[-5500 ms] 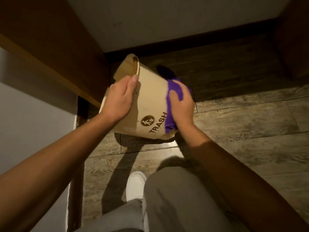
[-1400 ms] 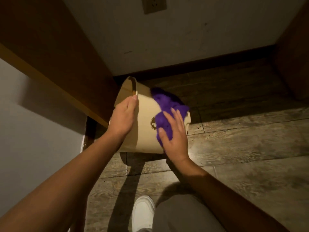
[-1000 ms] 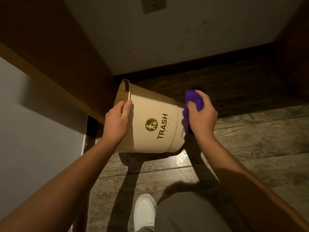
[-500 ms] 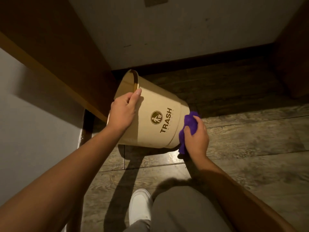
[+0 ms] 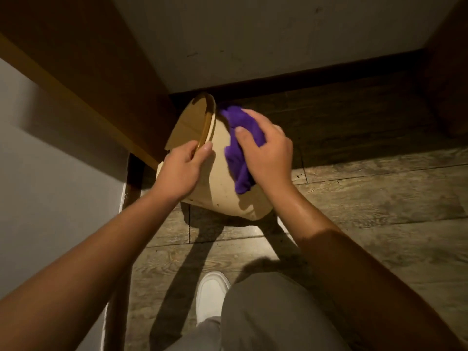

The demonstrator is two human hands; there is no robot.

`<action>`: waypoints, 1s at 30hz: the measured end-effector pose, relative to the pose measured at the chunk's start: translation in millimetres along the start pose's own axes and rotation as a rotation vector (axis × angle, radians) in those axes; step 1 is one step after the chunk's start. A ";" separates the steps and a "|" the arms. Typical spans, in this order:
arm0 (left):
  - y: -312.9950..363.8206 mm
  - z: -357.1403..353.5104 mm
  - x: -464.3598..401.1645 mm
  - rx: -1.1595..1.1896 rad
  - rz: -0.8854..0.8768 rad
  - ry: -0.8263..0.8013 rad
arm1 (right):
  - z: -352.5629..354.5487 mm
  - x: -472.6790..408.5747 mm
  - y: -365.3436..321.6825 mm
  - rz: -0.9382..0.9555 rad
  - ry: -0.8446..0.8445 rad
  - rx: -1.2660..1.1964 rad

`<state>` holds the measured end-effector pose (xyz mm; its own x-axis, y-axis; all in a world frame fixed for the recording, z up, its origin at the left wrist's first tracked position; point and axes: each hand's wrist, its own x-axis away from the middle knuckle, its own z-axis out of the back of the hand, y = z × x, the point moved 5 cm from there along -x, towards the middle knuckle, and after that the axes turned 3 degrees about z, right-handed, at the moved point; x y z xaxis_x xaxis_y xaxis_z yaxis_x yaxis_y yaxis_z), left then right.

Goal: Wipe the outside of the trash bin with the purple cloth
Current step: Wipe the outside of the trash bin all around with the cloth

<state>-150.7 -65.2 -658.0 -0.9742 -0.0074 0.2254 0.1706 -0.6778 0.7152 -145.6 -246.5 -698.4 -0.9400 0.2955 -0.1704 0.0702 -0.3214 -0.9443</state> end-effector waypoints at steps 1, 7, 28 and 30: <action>1.7 0.9 -3.4 0.017 0.000 0.012 | -12.9 -0.5 -6.2 0.041 -0.035 0.037; 3.3 1.8 -5.9 0.092 0.047 0.025 | -52.6 42.0 25.5 0.209 -0.162 0.237; -35.4 1.7 18.5 -0.106 -0.100 -0.218 | 47.2 11.2 80.7 -0.329 0.182 -0.039; -47.3 -2.4 25.4 -0.067 -0.086 -0.175 | 44.2 10.8 70.7 -0.305 0.150 -0.054</action>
<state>-183.9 -35.1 -687.7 -0.9434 0.1768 0.2807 0.0715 -0.7180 0.6923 -165.5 -305.9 -754.6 -0.8610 0.5013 0.0864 -0.1851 -0.1506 -0.9711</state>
